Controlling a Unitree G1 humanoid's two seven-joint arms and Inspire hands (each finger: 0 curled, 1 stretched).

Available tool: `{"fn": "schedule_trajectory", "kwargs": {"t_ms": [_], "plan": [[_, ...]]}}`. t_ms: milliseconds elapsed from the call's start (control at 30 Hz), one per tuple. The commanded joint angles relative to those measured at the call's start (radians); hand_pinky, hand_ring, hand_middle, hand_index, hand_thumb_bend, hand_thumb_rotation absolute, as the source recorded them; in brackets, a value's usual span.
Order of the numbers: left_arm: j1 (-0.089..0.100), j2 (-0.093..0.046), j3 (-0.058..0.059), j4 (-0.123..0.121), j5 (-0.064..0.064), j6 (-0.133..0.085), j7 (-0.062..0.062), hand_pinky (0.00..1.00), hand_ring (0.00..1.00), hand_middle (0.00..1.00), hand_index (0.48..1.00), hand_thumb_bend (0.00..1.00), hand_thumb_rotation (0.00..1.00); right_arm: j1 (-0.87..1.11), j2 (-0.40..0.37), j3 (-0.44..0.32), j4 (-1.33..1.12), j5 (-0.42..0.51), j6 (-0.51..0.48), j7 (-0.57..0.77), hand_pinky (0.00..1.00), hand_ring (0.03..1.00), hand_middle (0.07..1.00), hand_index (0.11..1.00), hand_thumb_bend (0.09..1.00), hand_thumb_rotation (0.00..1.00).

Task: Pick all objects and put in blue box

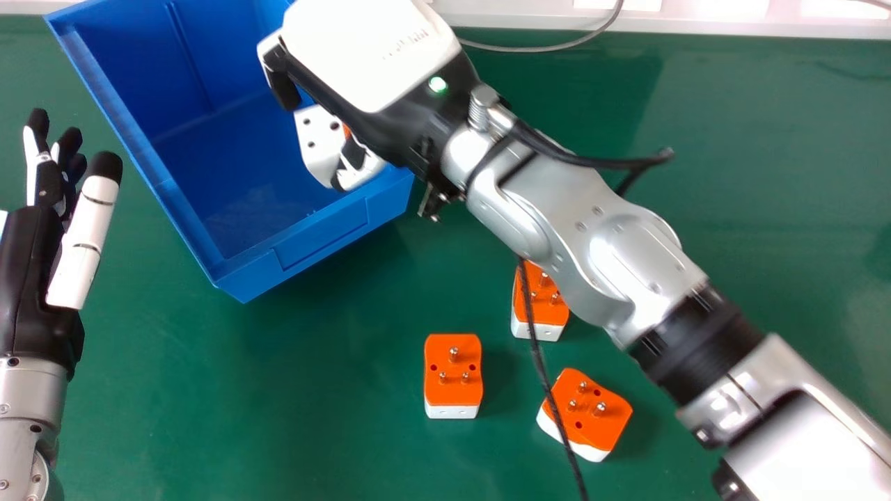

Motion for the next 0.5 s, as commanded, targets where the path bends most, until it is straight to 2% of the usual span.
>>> {"fn": "schedule_trajectory", "kwargs": {"t_ms": [0, 33, 67, 133, 233, 333, 367, 400, 467], "plan": [[0.018, -0.004, -0.002, -0.066, 0.023, 0.067, 0.032, 1.00, 1.00, 1.00, 1.000, 0.52, 0.88, -0.092, 0.036, 0.003, 0.059, 0.021, 0.007, -0.058, 0.16, 0.379, 0.427, 0.510, 0.509, 0.00], [0.021, -0.006, -0.004, -0.087, 0.029, 0.106, 0.044, 1.00, 1.00, 1.00, 1.000, 0.52, 0.88, -0.135, 0.062, 0.008, 0.131, 0.023, 0.014, -0.086, 0.16, 0.379, 0.427, 0.510, 0.509, 0.00], [0.024, -0.007, -0.005, -0.103, 0.032, 0.136, 0.051, 1.00, 1.00, 1.00, 1.000, 0.52, 0.88, -0.176, 0.086, 0.012, 0.200, 0.023, 0.022, -0.114, 0.16, 0.379, 0.427, 0.510, 0.509, 0.00], [0.026, -0.012, -0.007, -0.122, 0.031, 0.164, 0.055, 1.00, 1.00, 1.00, 1.000, 0.54, 0.89, -0.240, 0.123, 0.019, 0.312, 0.024, 0.040, -0.163, 0.16, 0.376, 0.425, 0.513, 0.508, 0.00], [0.033, -0.016, -0.008, -0.139, 0.034, 0.171, 0.052, 1.00, 1.00, 1.00, 1.000, 0.55, 0.88, -0.305, 0.166, 0.026, 0.430, 0.038, 0.064, -0.226, 0.15, 0.368, 0.423, 0.517, 0.507, 0.00], [0.037, -0.020, -0.008, -0.140, 0.031, 0.161, 0.047, 1.00, 1.00, 1.00, 1.000, 0.56, 0.88, -0.370, 0.230, 0.029, 0.566, 0.069, 0.081, -0.306, 0.15, 0.367, 0.423, 0.517, 0.507, 0.00], [0.037, -0.022, -0.009, -0.140, 0.033, 0.158, 0.048, 1.00, 1.00, 1.00, 1.000, 0.56, 0.88, -0.385, 0.242, 0.031, 0.598, 0.077, 0.077, -0.326, 0.15, 0.367, 0.423, 0.516, 0.507, 0.00], [0.037, -0.024, -0.011, -0.143, 0.036, 0.157, 0.049, 1.00, 1.00, 1.00, 1.000, 0.57, 0.88, -0.397, 0.250, 0.037, 0.625, 0.080, 0.072, -0.346, 0.16, 0.318, 0.408, 0.509, 0.509, 0.00], [0.042, -0.027, -0.013, -0.149, 0.043, 0.152, 0.052, 1.00, 1.00, 1.00, 1.000, 0.57, 0.88, -0.421, 0.261, 0.054, 0.673, 0.086, 0.059, -0.383, 0.16, 0.287, 0.398, 0.504, 0.511, 0.00]]}}
